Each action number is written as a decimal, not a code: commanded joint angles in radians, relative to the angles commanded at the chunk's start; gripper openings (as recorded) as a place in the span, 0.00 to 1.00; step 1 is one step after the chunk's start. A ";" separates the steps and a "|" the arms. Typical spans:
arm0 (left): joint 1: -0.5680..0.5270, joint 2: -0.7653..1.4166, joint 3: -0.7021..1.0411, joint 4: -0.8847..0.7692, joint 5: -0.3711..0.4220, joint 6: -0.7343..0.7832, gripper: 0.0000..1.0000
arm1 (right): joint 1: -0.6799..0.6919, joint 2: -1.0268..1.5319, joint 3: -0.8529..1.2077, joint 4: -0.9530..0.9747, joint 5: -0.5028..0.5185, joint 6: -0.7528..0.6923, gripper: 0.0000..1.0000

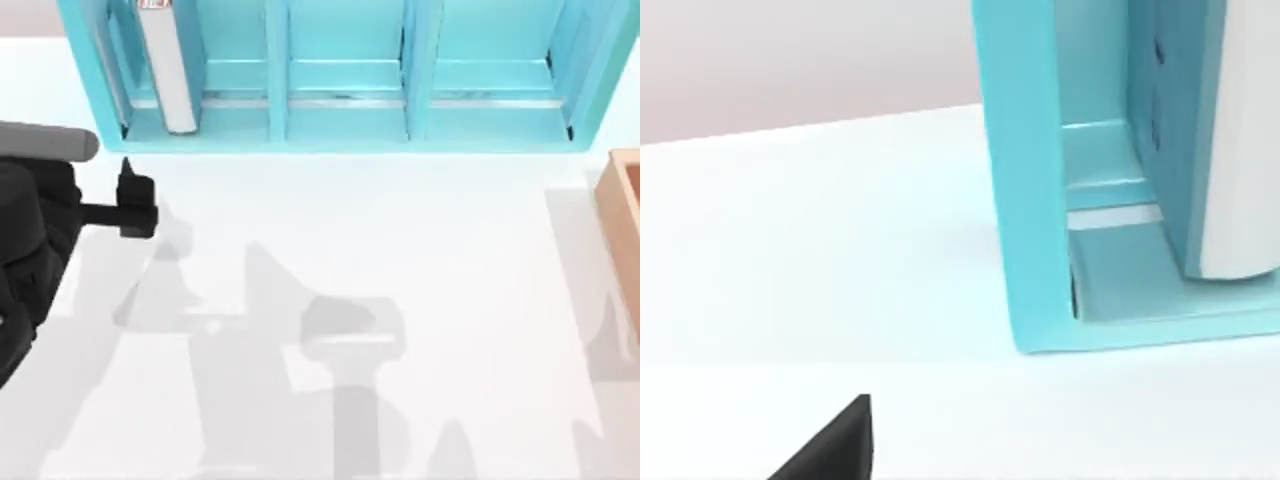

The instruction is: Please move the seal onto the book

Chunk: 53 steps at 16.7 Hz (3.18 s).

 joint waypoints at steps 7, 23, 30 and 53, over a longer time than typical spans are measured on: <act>-0.078 0.359 0.189 0.260 -0.026 -0.041 1.00 | 0.000 0.000 0.000 0.000 0.000 0.000 1.00; -0.096 0.523 0.318 0.390 -0.036 -0.098 1.00 | 0.000 0.000 0.000 0.000 0.000 0.000 1.00; -0.062 0.695 0.641 0.245 0.002 -0.095 1.00 | 0.000 0.000 0.000 0.000 0.000 0.000 1.00; -0.044 0.754 0.763 0.178 0.021 -0.095 0.00 | 0.000 0.000 0.000 0.000 0.000 0.000 1.00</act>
